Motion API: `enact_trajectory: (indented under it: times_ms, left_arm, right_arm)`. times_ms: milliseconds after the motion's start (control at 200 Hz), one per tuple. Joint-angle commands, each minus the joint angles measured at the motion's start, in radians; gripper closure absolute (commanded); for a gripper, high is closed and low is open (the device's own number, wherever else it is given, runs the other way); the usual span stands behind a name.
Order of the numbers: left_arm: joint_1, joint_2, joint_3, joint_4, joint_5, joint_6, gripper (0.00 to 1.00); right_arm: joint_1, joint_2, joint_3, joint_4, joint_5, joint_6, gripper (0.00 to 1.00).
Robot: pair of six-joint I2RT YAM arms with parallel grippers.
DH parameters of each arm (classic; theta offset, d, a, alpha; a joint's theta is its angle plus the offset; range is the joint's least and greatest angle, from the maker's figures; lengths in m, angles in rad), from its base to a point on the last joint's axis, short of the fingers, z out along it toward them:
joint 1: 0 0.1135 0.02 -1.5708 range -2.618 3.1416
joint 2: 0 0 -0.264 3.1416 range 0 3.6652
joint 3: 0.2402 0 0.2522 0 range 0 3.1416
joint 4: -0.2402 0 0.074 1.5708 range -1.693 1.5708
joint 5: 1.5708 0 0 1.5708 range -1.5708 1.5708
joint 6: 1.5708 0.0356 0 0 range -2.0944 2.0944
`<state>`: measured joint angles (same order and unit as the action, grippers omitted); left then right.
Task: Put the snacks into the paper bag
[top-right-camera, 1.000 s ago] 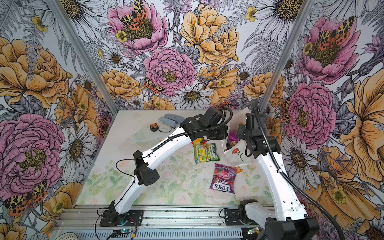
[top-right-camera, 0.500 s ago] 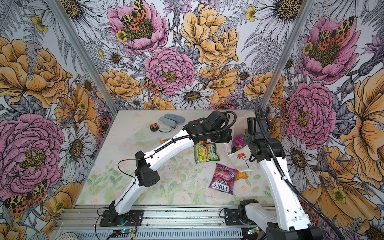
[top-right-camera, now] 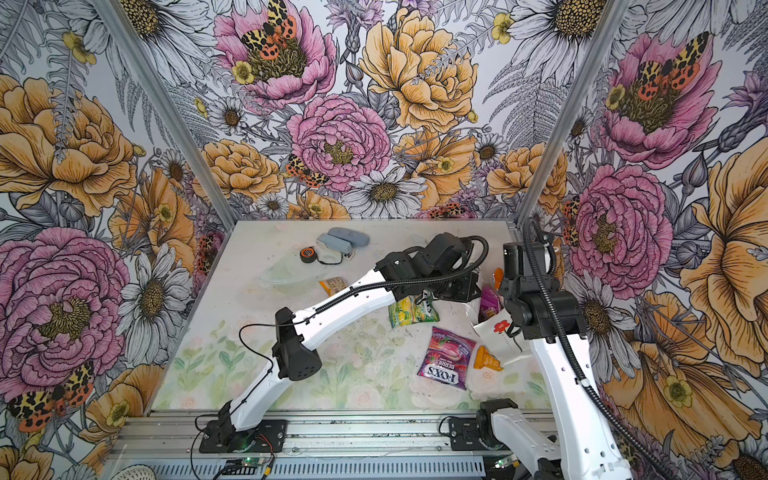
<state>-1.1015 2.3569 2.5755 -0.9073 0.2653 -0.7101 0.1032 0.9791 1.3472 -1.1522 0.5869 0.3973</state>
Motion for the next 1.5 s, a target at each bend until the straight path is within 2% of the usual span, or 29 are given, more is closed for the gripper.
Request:
enact_trajectory:
  times_ms: [0, 235, 501, 666, 801, 986, 1151, 1281, 1401, 1492]
  left_arm:
    - [-0.021, 0.025, -0.014, 0.059, 0.088, -0.014, 1.0]
    - [-0.028, 0.027, -0.07, 0.059, 0.102, -0.004, 1.0]
    - [-0.015, -0.051, -0.229, 0.059, 0.023, 0.018, 1.0]
    - [0.016, -0.201, -0.405, 0.059, -0.089, 0.055, 1.0]
    - [0.067, -0.357, -0.584, 0.073, -0.165, 0.077, 1.0]
    - [0.152, -0.522, -0.741, 0.075, -0.197, 0.09, 1.0]
    - [0.248, -0.665, -0.861, 0.072, -0.226, 0.119, 1.0]
    - [0.299, -0.704, -0.871, 0.073, -0.224, 0.152, 1.0]
    - [0.29, -0.674, -0.785, 0.072, -0.204, 0.172, 1.0]
    - [0.274, -0.642, -0.712, 0.066, -0.202, 0.169, 1.0]
  right_arm:
    - [-0.001, -0.044, 0.011, 0.056, 0.088, 0.025, 1.0]
    - [0.0, -0.046, -0.018, 0.036, 0.064, 0.042, 1.0]
    - [0.0, -0.072, -0.145, 0.038, -0.121, 0.139, 1.0]
    - [0.015, -0.078, -0.162, 0.067, -0.236, 0.183, 1.0]
    - [0.08, -0.065, -0.144, 0.094, -0.258, 0.232, 1.0]
    - [0.194, -0.015, -0.144, 0.185, -0.316, 0.315, 1.0]
    - [0.271, 0.05, -0.169, 0.341, -0.392, 0.375, 1.0]
    - [0.318, 0.126, -0.142, 0.409, -0.387, 0.372, 1.0]
    - [0.314, 0.151, -0.1, 0.409, -0.305, 0.308, 1.0]
    - [0.297, 0.158, -0.077, 0.413, -0.306, 0.26, 1.0]
